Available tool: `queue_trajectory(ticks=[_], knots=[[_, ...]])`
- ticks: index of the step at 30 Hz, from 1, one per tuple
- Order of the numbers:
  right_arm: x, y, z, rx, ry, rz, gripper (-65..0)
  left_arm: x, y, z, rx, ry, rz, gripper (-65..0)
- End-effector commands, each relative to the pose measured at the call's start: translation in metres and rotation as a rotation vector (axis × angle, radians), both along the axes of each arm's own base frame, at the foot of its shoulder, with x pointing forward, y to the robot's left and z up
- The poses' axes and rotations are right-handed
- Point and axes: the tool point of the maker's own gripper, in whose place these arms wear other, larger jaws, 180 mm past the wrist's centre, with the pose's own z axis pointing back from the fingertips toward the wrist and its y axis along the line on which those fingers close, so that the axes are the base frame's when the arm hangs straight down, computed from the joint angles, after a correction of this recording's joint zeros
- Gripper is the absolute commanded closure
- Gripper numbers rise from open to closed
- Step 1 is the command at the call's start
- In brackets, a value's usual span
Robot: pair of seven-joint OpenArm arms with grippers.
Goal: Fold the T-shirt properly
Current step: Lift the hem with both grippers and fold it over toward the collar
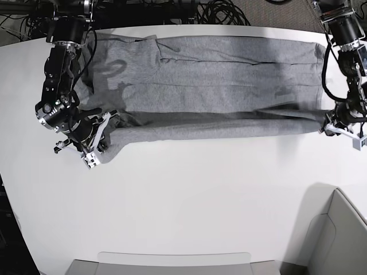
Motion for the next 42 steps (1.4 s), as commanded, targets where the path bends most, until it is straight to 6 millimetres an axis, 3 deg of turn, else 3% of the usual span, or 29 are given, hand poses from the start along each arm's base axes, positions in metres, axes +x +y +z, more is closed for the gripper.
queue_trajectory(ticks=[1, 7, 11, 17, 25, 32, 38, 42], knots=[[0.003, -0.005, 0.015, 0.002, -0.052, -0.013, 0.0, 0.006, 0.01, 0.018, 0.04, -0.045, 0.003, 0.0], [-0.021, -0.023, 0.024, -0.022, -0.041, -0.101, 0.0, -0.02, 0.025, 0.018, 0.068, -0.03, 0.038, 0.0], [-0.035, -0.014, 0.029, 0.002, -0.053, -0.075, 0.0, -0.034, 0.022, 0.022, 0.101, -0.026, 0.018, 0.0], [-0.063, -0.008, 0.02, 0.001, -0.019, -0.058, 0.0, -0.056, 0.018, 0.009, 0.103, 0.042, 0.0, 0.0], [-0.092, -0.008, 0.0, -0.007, 0.06, -0.055, 0.0, -0.073, 0.015, 0.025, 0.164, 0.031, -0.031, 0.0], [-0.115, -0.004, -0.014, 0.026, 0.121, -0.044, 0.0, -0.089, 0.008, 0.01, 0.14, 0.07, -0.028, 0.0], [-0.134, -0.019, -0.013, 0.131, 0.141, -0.11, 0.0, -0.103, 0.003, -0.002, 0.123, 0.106, -0.025, 0.0], [-0.147, -0.024, -0.019, 0.108, 0.179, -0.094, 0.0, -0.106, -0.001, -0.008, 0.105, 0.114, -0.019, 0.0]])
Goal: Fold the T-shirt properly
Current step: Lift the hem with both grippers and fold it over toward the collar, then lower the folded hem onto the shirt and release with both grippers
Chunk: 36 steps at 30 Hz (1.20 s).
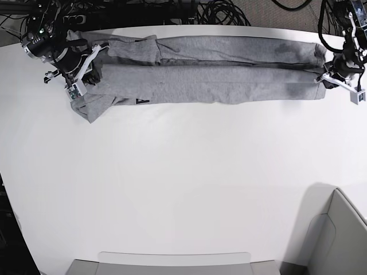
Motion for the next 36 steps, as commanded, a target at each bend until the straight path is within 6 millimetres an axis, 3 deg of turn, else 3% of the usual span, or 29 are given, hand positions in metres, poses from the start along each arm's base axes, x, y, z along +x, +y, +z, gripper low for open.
queue_trajectory(ticks=[1, 7, 8, 11, 12, 17, 22, 25, 30, 34, 36], knots=[[0.003, -0.001, 0.007, -0.004, -0.028, 0.009, 0.0, 0.008, 0.008, 0.011, 0.034, -0.034, -0.004, 0.0], [0.0, 0.0, 0.005, 0.0, -0.019, 0.009, 0.0, 0.007, 0.008, 0.011, 0.033, -0.031, -0.003, 0.0], [0.0, 0.0, 0.005, 0.0, -0.019, 0.009, 0.0, 0.007, 0.008, 0.012, 0.035, -0.032, -0.002, -1.9], [0.0, 0.0, 0.005, -0.002, -0.019, 0.009, -0.8, 0.002, 0.009, 0.011, 0.04, -0.03, -0.001, -17.4], [0.0, 0.0, 0.005, -0.002, -0.019, 0.009, -4.8, 0.0, 0.01, 0.011, 0.047, -0.037, 0.001, -18.8], [0.001, -0.001, 0.005, -0.003, -0.019, 0.009, -18.3, -0.004, 0.005, 0.016, 0.069, -0.056, -0.022, -17.6], [0.004, -0.001, 0.006, -0.003, -0.026, 0.009, -17.9, -0.005, -0.001, 0.01, 0.069, -0.057, -0.043, -17.7], [0.007, -0.001, 0.007, -0.002, -0.032, 0.009, -17.9, -0.009, -0.008, -0.011, 0.043, -0.018, -0.056, -17.7], [0.005, 0.008, 0.005, -0.012, -0.017, 0.075, -17.9, -0.025, -0.002, -0.049, 0.029, 0.064, -0.057, -17.7], [0.004, 0.012, 0.002, -0.009, -0.007, 0.089, -17.9, -0.036, 0.006, -0.063, 0.014, 0.093, -0.045, -17.4], [0.005, 0.012, 0.003, -0.008, -0.01, 0.09, -17.9, -0.033, 0.015, -0.058, 0.019, 0.071, -0.026, -17.4]])
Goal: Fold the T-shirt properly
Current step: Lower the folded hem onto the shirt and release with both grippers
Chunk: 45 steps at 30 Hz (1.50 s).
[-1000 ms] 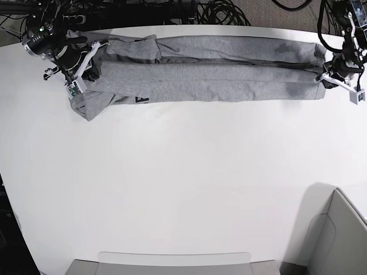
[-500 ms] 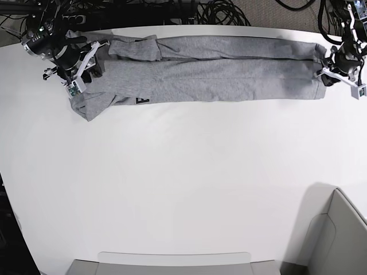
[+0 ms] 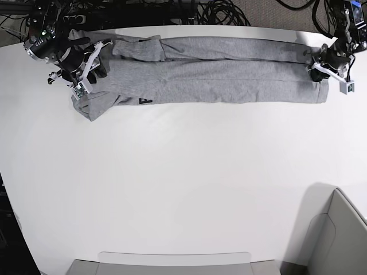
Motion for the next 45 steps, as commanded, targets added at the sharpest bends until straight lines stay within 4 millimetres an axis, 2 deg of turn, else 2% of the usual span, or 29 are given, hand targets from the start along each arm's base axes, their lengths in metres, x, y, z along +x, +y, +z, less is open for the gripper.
queue_trajectory(ticks=[1, 5, 6, 9, 14, 18, 24, 27, 30, 32, 34, 36, 39, 42, 45], knots=[[0.005, 0.001, 0.008, 0.004, -0.032, 0.01, -17.9, -0.005, 0.013, 0.004, 0.047, 0.031, 0.007, -17.4], [0.005, 0.001, 0.008, 0.004, -0.032, 0.012, -17.9, 0.013, 0.021, 0.039, 0.1, -0.064, -0.011, -15.5], [0.005, 0.001, 0.008, 0.004, -0.032, 0.012, -17.9, 0.014, 0.024, 0.043, 0.107, -0.072, -0.003, -14.5], [0.005, 0.001, 0.008, 0.004, -0.032, 0.012, -17.9, 0.012, 0.033, 0.042, 0.115, -0.066, 0.022, -13.3], [0.005, 0.002, 0.008, 0.006, -0.033, 0.012, -17.9, 0.007, 0.038, 0.038, 0.125, -0.044, 0.034, -15.3], [0.008, 0.003, 0.009, 0.008, -0.041, 0.011, -17.9, 0.008, 0.051, 0.051, 0.14, -0.083, 0.071, -15.8], [0.008, 0.003, 0.009, 0.008, -0.041, 0.011, -17.9, 0.013, 0.05, 0.06, 0.125, -0.115, 0.054, -15.9], [0.008, 0.003, 0.009, 0.009, -0.039, 0.011, -17.9, 0.011, 0.042, 0.055, 0.082, -0.092, 0.045, -17.1], [0.008, 0.003, 0.009, 0.009, -0.041, 0.013, -17.9, 0.008, 0.043, 0.051, 0.078, -0.075, 0.05, -20.7], [0.008, 0.007, 0.008, 0.014, -0.038, 0.023, -17.9, -0.003, 0.051, 0.038, 0.062, -0.042, 0.089, -21.1], [0.006, 0.009, 0.007, 0.014, -0.032, 0.035, -17.9, -0.004, 0.064, 0.034, 0.064, -0.033, 0.115, -21.1], [0.006, 0.01, 0.007, 0.014, -0.031, 0.038, -17.9, 0.002, 0.054, 0.022, 0.045, -0.016, 0.07, -21.1], [0.007, 0.011, 0.008, 0.014, -0.035, 0.04, -17.9, 0.01, 0.037, 0.018, 0.018, -0.028, -0.03, -21.1], [0.007, 0.011, 0.008, 0.014, -0.034, 0.04, -17.9, 0.012, 0.032, 0.018, 0.008, -0.039, -0.069, -21.1], [0.006, 0.01, 0.008, 0.014, -0.033, 0.039, -17.9, 0.003, 0.032, 0.008, -0.016, -0.019, -0.085, -21.0]])
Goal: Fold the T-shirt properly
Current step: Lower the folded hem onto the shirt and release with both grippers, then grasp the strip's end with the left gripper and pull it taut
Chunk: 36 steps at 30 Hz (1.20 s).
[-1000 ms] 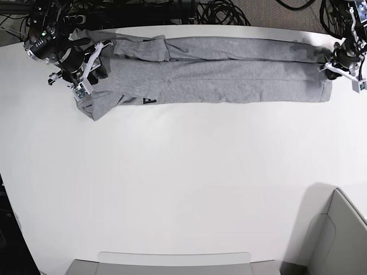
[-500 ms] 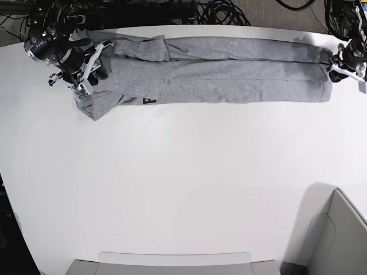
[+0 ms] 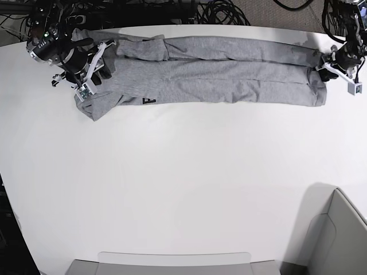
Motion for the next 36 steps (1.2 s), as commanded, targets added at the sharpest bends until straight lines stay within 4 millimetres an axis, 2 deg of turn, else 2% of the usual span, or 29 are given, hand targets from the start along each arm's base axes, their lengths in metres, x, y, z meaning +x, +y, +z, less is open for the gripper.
queue_trajectory(ticks=[1, 3, 5, 8, 11, 13, 16, 19, 22, 27, 31, 36], knots=[[0.004, -0.001, 0.007, -0.002, -0.029, 0.01, -17.9, -0.005, 0.01, 0.0, 0.015, 0.026, 0.002, -21.0], [0.004, -0.001, 0.007, -0.002, -0.028, 0.009, -17.9, -0.001, 0.015, -0.004, 0.002, 0.022, 0.03, -21.0], [0.004, -0.001, 0.007, -0.002, -0.028, 0.009, -17.9, 0.001, 0.032, 0.001, 0.004, -0.002, 0.09, -19.6], [0.005, -0.001, 0.008, -0.002, -0.031, 0.009, -17.9, 0.0, 0.056, 0.018, 0.026, -0.059, 0.171, -17.3], [0.005, 0.0, 0.008, 0.0, -0.032, 0.01, -17.9, 0.006, 0.067, 0.037, 0.024, -0.129, 0.21, -17.2], [0.005, -0.001, 0.008, -0.004, -0.032, 0.012, -17.9, 0.017, 0.059, 0.056, -0.01, -0.188, 0.191, -17.3], [0.006, -0.005, 0.008, -0.018, -0.032, 0.018, -17.9, 0.022, 0.035, 0.074, -0.082, -0.223, 0.134, -17.7], [0.006, -0.004, 0.008, -0.016, -0.032, 0.017, -17.9, 0.022, 0.029, 0.074, -0.091, -0.211, 0.114, -20.1], [0.006, -0.005, 0.008, -0.018, -0.032, 0.018, -17.9, 0.011, 0.035, 0.059, -0.103, -0.167, 0.148, -20.5], [0.005, -0.005, 0.008, -0.019, -0.029, 0.019, -17.9, -0.005, 0.046, 0.044, -0.022, -0.084, 0.145, -20.4], [0.006, -0.005, 0.009, -0.019, -0.032, 0.018, -17.9, -0.001, 0.033, 0.036, -0.037, -0.07, 0.107, -20.4], [0.004, -0.005, 0.008, -0.019, -0.027, 0.019, -17.9, 0.006, 0.031, 0.043, -0.024, -0.102, 0.095, -20.4]])
